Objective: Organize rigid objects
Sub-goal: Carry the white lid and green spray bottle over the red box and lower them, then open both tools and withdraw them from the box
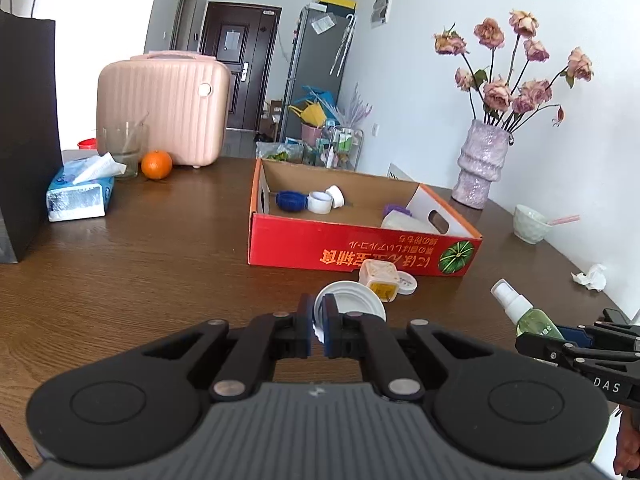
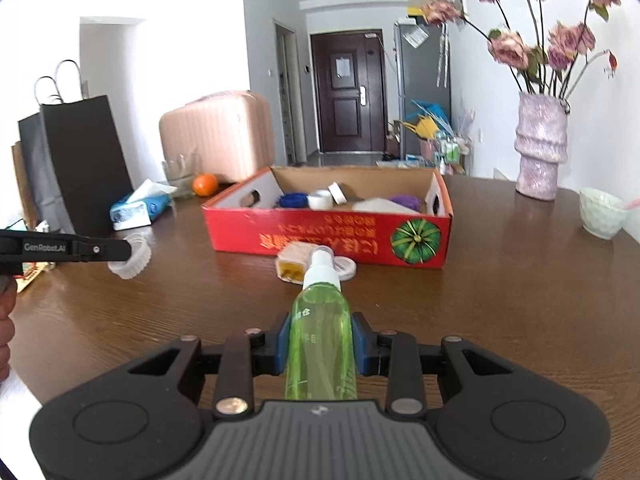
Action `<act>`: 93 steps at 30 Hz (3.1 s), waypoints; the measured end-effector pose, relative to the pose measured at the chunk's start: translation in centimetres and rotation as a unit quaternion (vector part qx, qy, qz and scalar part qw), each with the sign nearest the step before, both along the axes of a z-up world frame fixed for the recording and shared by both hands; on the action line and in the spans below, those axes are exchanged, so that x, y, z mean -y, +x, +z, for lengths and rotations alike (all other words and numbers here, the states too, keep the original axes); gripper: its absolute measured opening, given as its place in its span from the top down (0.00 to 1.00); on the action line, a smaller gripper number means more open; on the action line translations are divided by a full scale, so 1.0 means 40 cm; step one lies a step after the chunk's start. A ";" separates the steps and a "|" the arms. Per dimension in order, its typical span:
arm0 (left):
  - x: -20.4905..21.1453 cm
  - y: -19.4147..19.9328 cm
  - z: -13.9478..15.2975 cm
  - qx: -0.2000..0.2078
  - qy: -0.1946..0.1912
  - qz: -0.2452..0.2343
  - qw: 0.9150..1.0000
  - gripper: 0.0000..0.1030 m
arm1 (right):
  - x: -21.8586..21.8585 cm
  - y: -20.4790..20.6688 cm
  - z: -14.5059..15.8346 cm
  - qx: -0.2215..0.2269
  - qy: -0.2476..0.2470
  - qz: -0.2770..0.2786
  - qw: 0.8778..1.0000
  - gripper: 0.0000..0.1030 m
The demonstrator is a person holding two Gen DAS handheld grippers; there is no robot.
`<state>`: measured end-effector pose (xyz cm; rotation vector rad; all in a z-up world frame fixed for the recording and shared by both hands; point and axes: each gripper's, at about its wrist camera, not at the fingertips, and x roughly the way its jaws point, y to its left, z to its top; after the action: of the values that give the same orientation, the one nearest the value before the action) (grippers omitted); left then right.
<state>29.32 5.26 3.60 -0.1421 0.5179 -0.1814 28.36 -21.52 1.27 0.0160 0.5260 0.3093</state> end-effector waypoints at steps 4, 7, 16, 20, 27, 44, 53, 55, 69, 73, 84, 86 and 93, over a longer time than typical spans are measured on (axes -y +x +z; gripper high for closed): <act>-0.007 -0.009 0.004 0.002 -0.004 0.004 1.000 0.95 | -0.008 -0.013 0.018 0.009 -0.002 0.002 1.000 0.71; -0.007 0.003 0.005 0.003 -0.002 0.003 1.000 0.95 | -0.010 -0.007 0.027 0.012 -0.004 0.004 1.000 0.71; 0.005 0.169 0.053 0.021 0.017 -0.003 1.000 0.95 | -0.033 0.118 0.083 0.038 -0.016 0.022 0.999 0.71; 0.008 0.285 0.060 0.018 0.021 -0.002 1.000 0.95 | -0.050 0.221 0.123 0.052 -0.017 0.041 0.998 0.71; 0.028 0.474 0.041 -0.001 0.039 -0.012 0.999 0.95 | -0.105 0.432 0.127 0.053 -0.047 0.076 0.995 0.71; 0.063 0.734 -0.111 -0.046 0.078 -0.014 0.996 0.73 | -0.173 0.784 -0.060 -0.034 -0.050 0.110 0.992 0.73; 0.039 0.699 -0.044 -0.018 0.063 -0.002 0.998 0.44 | -0.113 0.768 -0.041 -0.014 0.013 0.068 0.997 0.68; 0.024 0.665 -0.021 -0.004 0.057 0.005 0.998 0.35 | -0.101 0.741 -0.015 -0.004 0.007 0.062 0.998 0.65; -0.009 0.260 0.058 0.052 0.086 0.006 0.995 0.13 | -0.016 0.354 0.135 0.051 -0.031 0.046 0.997 0.39; -0.013 0.144 0.049 0.046 0.069 0.004 0.997 0.09 | -0.003 0.239 0.132 0.052 -0.019 0.027 0.998 0.36; -0.018 -0.138 -0.001 0.044 0.088 0.024 0.995 0.03 | 0.000 -0.038 0.068 0.044 -0.013 -0.001 0.999 0.31; -0.019 -0.163 -0.010 0.038 0.088 0.023 0.995 0.03 | 0.001 -0.076 0.055 0.040 -0.010 -0.003 0.999 0.30; 0.002 -0.211 -0.018 0.033 0.086 0.015 0.996 0.02 | 0.029 -0.153 0.027 0.034 -0.005 -0.017 0.999 0.28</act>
<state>20.88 5.20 2.90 0.0241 0.4624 -0.1107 22.24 -22.67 2.36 0.0049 0.4601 0.2720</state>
